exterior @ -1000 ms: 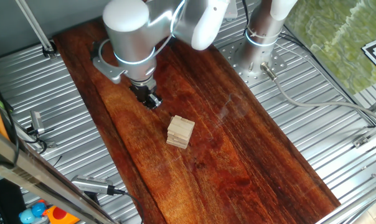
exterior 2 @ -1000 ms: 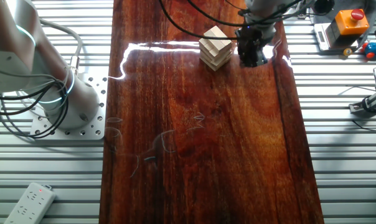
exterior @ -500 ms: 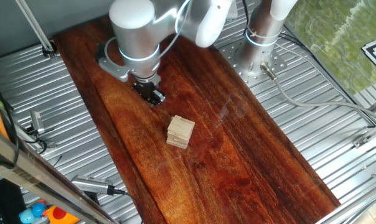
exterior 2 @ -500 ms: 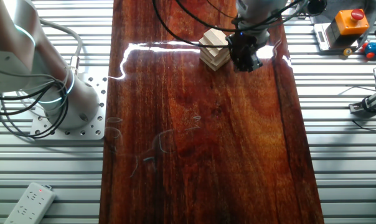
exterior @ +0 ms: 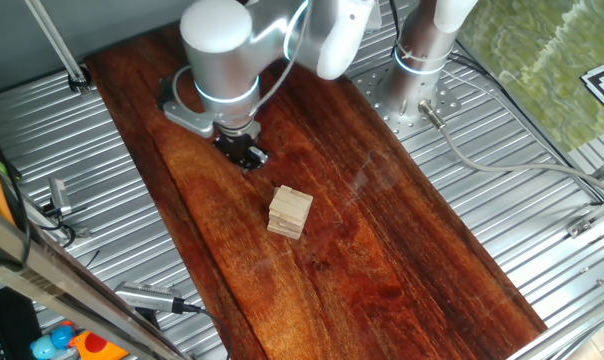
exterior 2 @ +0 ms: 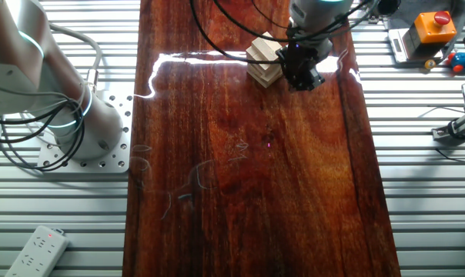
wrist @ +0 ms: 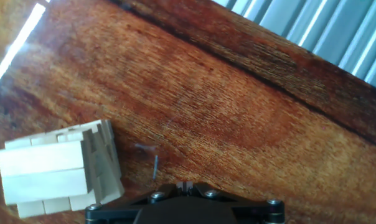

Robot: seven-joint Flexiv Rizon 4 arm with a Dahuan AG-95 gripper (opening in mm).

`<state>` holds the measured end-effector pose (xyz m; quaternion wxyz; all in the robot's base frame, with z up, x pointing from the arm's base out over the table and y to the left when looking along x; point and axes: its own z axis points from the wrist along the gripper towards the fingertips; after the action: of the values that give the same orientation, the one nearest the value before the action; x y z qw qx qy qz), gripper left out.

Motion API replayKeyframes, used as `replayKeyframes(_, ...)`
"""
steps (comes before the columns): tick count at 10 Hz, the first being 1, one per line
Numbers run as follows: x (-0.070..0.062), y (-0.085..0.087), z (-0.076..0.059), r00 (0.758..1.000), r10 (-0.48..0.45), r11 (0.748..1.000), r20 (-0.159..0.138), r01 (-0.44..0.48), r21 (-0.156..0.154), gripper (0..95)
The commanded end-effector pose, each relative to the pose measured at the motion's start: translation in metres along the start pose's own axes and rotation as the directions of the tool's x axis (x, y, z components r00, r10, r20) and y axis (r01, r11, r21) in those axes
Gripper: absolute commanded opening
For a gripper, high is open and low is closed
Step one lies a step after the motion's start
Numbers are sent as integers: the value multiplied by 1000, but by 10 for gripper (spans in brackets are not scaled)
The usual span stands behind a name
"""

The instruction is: Play Jenga

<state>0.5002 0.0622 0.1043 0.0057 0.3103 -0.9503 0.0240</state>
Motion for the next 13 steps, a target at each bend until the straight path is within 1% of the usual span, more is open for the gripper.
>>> replayKeyframes(1, 0, 0, 1, 998, -66, 997, 12, 65, 36, 0)
replayKeyframes(2, 0, 0, 2, 996, -88, 995, 21, 88, 44, 0)
replayKeyframes(3, 0, 0, 2, 995, -96, 995, 29, 95, 43, 0)
replayKeyframes(5, 0, 0, 2, 997, -68, 997, 45, 67, 24, 0)
replayKeyframes(6, 0, 0, 2, 997, -61, 998, 48, 61, 3, 0)
replayKeyframes(7, 0, 0, 2, 998, -46, 999, 42, 47, -22, 0)
replayKeyframes(8, 0, 0, 2, 999, -28, 998, 26, 29, -53, 0)
replayKeyframes(10, 0, 0, 2, 1000, -25, 997, 15, 26, -73, 0)
replayKeyframes(13, 1, 0, 2, 1000, -13, 996, 4, 14, -91, 0)
